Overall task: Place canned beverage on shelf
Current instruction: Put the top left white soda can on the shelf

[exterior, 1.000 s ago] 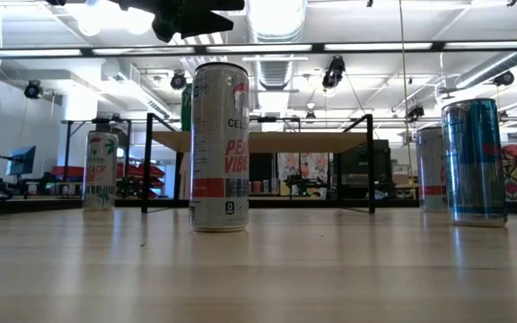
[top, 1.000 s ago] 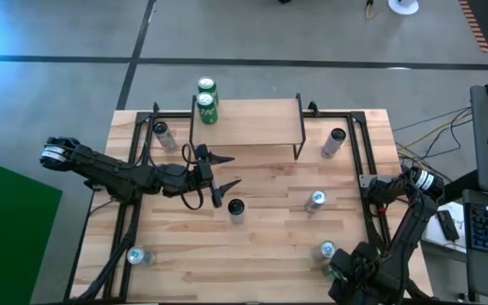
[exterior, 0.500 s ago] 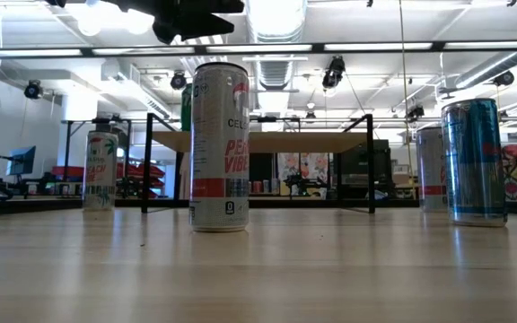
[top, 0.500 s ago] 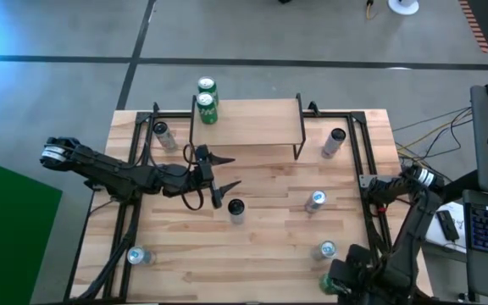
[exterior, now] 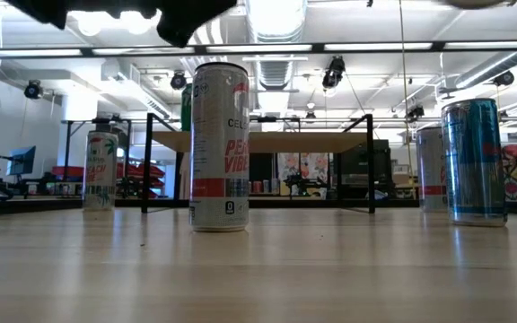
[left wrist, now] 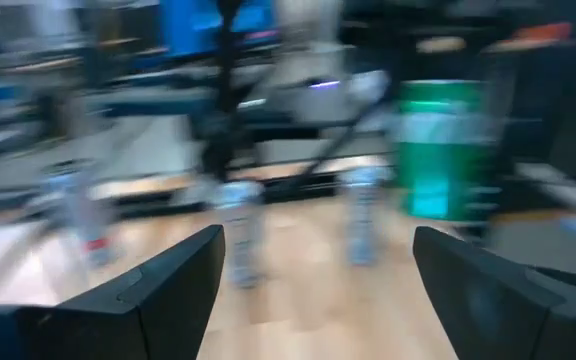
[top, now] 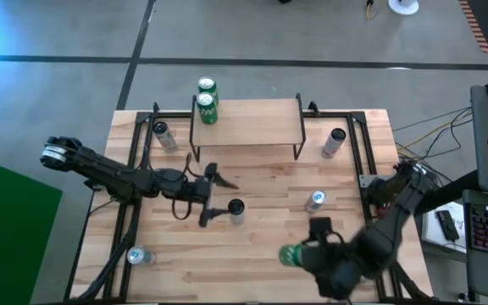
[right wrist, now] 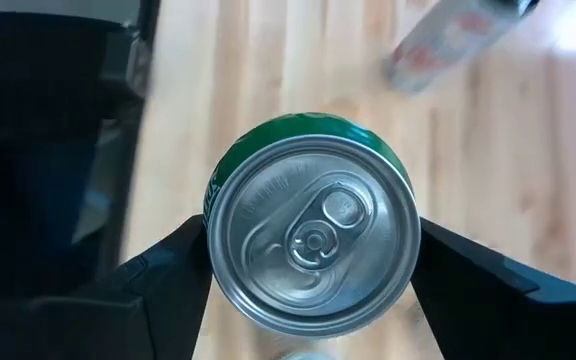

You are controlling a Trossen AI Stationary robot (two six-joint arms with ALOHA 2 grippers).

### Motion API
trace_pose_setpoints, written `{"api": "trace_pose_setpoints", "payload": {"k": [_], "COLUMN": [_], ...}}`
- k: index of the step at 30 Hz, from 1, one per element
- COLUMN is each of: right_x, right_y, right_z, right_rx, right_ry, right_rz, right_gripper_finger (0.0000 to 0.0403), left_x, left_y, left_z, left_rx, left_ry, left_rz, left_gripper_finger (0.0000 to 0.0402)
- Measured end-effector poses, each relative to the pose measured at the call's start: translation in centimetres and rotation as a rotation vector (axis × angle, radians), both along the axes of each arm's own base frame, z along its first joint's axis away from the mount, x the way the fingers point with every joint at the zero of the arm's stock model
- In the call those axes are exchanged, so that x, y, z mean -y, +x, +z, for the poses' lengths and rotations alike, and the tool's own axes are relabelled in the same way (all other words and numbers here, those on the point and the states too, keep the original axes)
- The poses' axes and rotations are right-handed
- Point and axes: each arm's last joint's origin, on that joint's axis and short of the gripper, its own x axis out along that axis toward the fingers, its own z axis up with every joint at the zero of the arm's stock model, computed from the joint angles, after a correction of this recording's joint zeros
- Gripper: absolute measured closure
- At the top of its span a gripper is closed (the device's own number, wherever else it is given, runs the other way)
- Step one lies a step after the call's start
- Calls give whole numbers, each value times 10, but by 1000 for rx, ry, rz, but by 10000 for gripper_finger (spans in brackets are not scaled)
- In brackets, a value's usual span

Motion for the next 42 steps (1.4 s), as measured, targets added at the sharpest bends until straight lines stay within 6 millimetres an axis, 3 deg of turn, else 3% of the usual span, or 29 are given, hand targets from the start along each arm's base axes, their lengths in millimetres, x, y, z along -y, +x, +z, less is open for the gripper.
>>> {"api": "trace_pose_setpoints", "payload": {"k": [2, 6, 10, 13, 21, 27, 42], "right_x": [10, 25, 34, 38, 54, 54, 49], "right_y": [11, 28, 42, 52, 58, 57, 60], "right_z": [6, 12, 18, 21, 20, 20, 17], "right_rx": [13, 32, 105, 158, 94, 86, 103], "right_ry": [-32, -106, -174, -158, -96, -97, -66], "right_rz": [54, 180, 306, 306, 331, 348, 432], "right_gripper_finger": [119, 119, 119, 115, 116, 114, 115], "left_x": [3, 4, 9, 15, 28, 32, 42], "left_y": [-1, 6, 23, 42, 93, 112, 167], "left_z": [-3, -8, -13, -18, -13, -8, -24], "left_rx": [22, 8, -26, -83, -212, -201, -194], "left_ry": [-14, -27, -21, 21, 121, 100, 44], "left_rz": [-92, -100, -148, -217, -293, -434, -700], "left_gripper_finger": [91, 81, 57, 42, 34, 34, 35]}}
